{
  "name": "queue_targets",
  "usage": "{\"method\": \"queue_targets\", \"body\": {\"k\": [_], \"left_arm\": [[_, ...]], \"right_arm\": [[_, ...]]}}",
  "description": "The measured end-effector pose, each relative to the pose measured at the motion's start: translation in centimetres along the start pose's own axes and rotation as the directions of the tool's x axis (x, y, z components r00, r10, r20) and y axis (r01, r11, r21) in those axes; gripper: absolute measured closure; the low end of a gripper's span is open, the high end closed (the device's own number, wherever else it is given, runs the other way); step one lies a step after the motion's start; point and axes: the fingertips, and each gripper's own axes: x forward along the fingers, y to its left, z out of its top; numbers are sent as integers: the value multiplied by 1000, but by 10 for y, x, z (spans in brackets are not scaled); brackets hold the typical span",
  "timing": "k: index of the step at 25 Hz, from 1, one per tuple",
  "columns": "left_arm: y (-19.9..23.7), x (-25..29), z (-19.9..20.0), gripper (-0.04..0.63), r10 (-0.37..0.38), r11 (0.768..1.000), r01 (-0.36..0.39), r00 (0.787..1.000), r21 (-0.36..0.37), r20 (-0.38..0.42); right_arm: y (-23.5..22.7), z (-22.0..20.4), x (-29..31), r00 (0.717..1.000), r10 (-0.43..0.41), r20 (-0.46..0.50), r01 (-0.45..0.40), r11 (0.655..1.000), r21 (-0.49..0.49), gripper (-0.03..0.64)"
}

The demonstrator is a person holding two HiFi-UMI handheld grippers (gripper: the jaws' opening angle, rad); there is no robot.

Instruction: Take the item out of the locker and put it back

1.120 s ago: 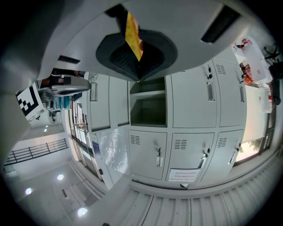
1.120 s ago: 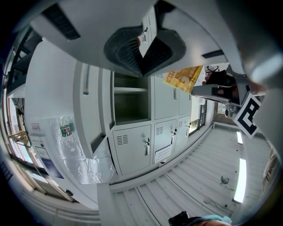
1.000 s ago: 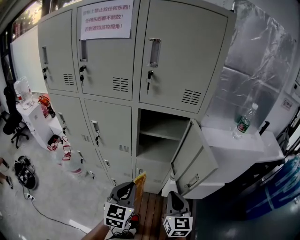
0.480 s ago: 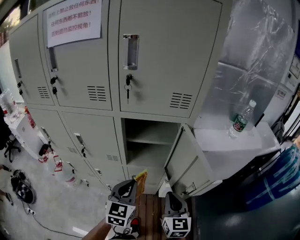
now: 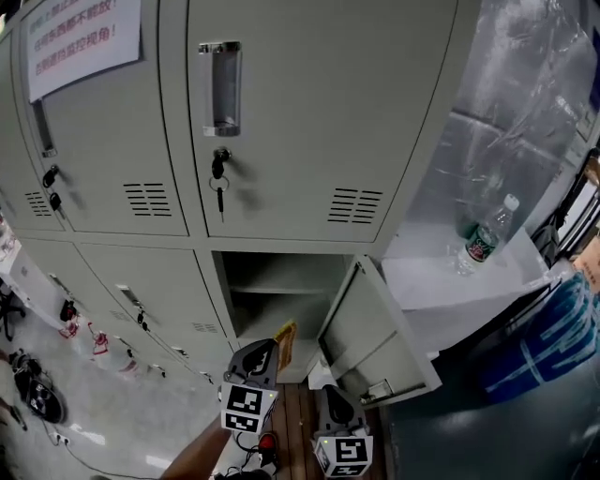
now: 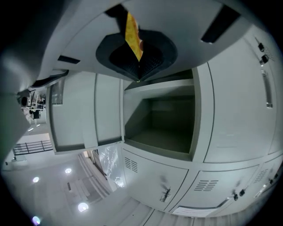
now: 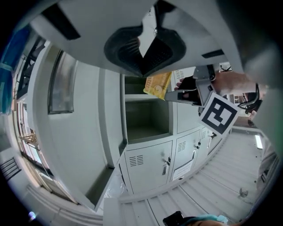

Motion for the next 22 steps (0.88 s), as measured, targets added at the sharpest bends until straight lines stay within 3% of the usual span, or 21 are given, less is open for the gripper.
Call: {"method": "queue_targets", "body": {"k": [10,22], "left_arm": [[14,71,-16,574,-4,1000,4,1000,13,2],[34,120,-40,574,26,1000,-26,999,-1,-24]], "right_arm": [[2,-12,42,998,21,-54,-22,1000,-12,600],[5,-15,85,994,79,-75,-80,997,-13,600]]}}
